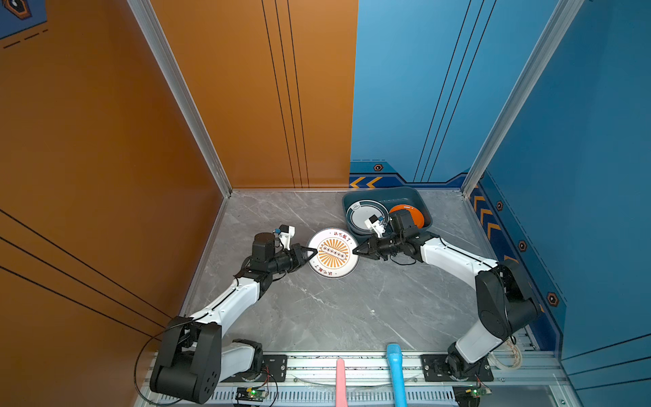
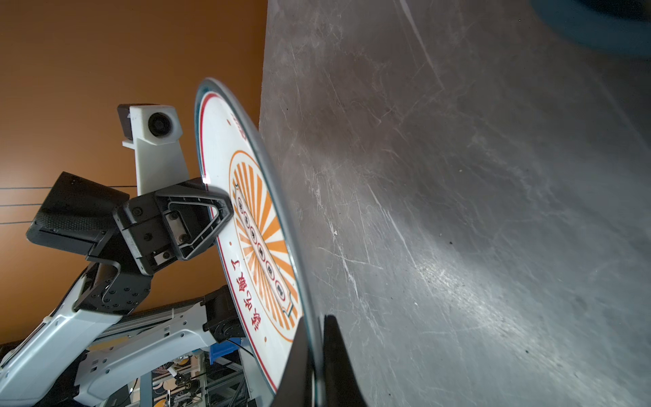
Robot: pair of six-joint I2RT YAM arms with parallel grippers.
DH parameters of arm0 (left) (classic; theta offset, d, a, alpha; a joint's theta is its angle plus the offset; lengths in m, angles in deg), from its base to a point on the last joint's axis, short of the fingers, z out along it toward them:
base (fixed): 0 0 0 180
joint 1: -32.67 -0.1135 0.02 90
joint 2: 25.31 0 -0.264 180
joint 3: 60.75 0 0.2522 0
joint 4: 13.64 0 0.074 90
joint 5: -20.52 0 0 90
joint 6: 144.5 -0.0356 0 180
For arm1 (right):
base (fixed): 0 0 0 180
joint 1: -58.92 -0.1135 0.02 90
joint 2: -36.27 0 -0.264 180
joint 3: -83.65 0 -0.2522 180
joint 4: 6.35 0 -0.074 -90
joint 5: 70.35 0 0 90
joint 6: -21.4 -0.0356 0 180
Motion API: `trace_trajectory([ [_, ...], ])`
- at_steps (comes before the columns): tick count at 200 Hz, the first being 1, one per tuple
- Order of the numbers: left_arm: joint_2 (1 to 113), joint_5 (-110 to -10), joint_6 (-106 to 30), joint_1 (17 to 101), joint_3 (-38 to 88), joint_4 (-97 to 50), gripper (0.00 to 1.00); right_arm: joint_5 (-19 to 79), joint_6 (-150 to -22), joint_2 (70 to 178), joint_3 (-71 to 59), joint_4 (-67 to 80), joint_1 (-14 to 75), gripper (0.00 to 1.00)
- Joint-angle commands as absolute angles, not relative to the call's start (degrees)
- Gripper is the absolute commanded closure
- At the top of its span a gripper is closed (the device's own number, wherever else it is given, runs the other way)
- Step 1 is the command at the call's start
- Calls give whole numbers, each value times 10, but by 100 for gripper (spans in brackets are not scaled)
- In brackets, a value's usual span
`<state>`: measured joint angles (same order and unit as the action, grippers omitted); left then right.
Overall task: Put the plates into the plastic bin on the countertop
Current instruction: 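Tilt the sunburst plate up with the right gripper while the left grasps its rim, then carry the sunburst plate into the bin with the right gripper while the left releases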
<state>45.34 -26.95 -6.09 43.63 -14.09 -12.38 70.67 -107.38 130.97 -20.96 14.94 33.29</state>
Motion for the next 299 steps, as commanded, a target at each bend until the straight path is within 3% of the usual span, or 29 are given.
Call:
trace_trajectory([
  [1, 463, -232, -88, 462, -122, -115, 100, 741, -1074, 1286, -215, 114, 323, 85],
  [28, 463, -226, -86, 466, -118, -113, 100, 768, -1101, 1277, -232, 60, 330, 65],
  [61, 471, -220, -76, 475, -112, -96, 100, 797, -1134, 1276, -243, -9, 333, 61],
  [117, 483, -222, -72, 495, -95, -89, 100, 814, -1198, 1290, -262, -113, 333, 66],
  [183, 495, -229, -75, 507, -90, -89, 96, 814, -1213, 1302, -259, -134, 337, 89],
  [228, 497, -235, -83, 509, -85, -101, 68, 804, -1235, 1297, -258, -129, 368, 100],
  [262, 485, -252, -116, 509, -75, -150, 41, 773, -1221, 1296, -232, -54, 422, 100],
  [275, 478, -259, -131, 509, -70, -171, 25, 756, -1201, 1299, -211, -5, 441, 100],
  [287, 472, -269, -139, 509, -70, -191, 1, 732, -1169, 1304, -181, 56, 455, 100],
  [299, 463, -281, -152, 509, -69, -213, 2, 698, -1132, 1315, -145, 127, 467, 100],
])
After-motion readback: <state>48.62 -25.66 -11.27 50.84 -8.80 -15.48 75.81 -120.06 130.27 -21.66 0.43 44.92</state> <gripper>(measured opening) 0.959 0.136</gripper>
